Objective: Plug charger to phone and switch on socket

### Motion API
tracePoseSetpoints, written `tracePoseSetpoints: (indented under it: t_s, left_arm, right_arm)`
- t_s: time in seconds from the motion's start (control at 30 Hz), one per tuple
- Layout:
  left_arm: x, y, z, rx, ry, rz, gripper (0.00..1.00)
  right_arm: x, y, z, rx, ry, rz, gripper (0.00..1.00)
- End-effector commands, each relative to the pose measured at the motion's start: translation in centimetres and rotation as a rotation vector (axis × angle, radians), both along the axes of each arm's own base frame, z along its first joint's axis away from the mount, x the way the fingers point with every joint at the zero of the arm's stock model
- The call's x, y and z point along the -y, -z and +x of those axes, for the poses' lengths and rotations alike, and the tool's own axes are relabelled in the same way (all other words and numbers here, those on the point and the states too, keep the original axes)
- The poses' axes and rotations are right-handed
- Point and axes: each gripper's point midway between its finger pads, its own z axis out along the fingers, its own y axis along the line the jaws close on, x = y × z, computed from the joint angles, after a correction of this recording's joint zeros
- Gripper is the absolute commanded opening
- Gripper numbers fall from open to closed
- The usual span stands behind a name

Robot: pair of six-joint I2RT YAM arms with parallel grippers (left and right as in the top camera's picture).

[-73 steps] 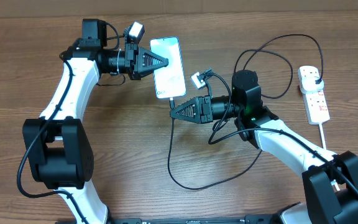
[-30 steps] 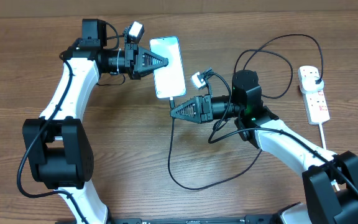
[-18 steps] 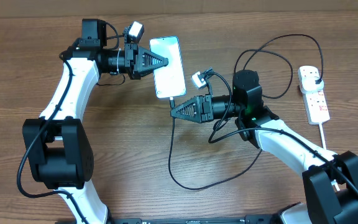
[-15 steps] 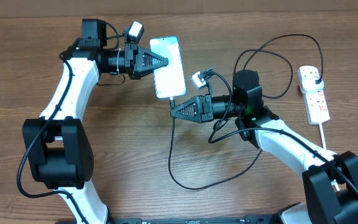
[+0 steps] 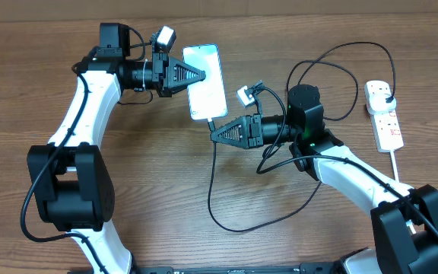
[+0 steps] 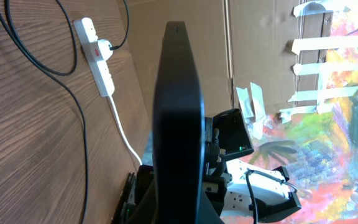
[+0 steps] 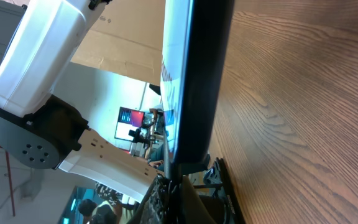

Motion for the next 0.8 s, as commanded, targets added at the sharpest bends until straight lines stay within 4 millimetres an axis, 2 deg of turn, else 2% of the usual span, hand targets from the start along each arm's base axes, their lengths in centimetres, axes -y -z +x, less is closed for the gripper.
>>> tracePoseSetpoints:
  t_s: [0.0, 0.6, 0.77]
  left_arm:
    - [0.30, -1.79, -0.60, 0.051, 0.031, -0.044, 0.04]
    - [-0.06, -1.78, -0.43, 0.051, 0.022, -0.043, 0.04]
    - [0.53, -1.79, -0.70, 0.052, 0.037, -0.044, 0.04]
  right_arm:
    - [0.73, -0.62, 1.76, 0.033, 0.091, -0.001, 0.04]
    - [0.80, -0.27, 1.97, 0.018, 0.105, -0.012, 0.04]
    - [0.83, -0.21, 2.31, 0.016, 0.125, -0.016, 0.04]
